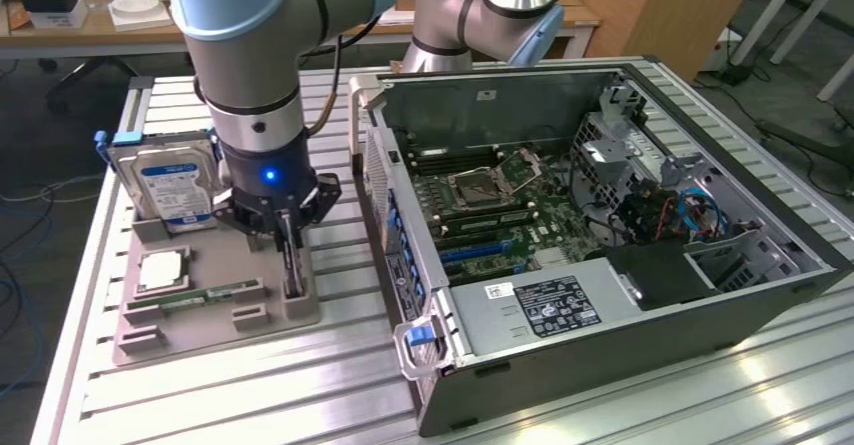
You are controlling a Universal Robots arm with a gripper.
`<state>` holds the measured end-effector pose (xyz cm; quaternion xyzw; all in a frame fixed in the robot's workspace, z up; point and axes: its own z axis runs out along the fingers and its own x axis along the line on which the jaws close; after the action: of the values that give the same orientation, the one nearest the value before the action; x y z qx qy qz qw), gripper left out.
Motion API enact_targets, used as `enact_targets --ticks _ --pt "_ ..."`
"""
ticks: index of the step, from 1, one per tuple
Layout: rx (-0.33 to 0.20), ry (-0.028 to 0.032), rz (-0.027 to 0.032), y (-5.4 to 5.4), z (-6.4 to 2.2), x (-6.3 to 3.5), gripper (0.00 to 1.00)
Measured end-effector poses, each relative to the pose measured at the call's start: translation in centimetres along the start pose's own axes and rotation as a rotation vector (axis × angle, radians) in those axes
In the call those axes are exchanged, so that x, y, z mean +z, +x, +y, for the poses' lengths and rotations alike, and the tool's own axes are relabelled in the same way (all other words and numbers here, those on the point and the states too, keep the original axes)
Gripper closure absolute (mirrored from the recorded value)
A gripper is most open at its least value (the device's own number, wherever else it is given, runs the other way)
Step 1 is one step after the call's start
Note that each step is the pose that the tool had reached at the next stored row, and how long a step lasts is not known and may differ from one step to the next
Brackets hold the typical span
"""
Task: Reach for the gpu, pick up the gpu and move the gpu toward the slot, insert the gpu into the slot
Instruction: 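Pick up the gpu and move the gpu toward the slot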
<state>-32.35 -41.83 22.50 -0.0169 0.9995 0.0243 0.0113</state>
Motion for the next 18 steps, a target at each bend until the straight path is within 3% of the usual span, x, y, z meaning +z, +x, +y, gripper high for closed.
enact_targets --ticks 18 --pt "0.000 -0.0006 -0.0002 0.23 0.01 -0.03 0.74"
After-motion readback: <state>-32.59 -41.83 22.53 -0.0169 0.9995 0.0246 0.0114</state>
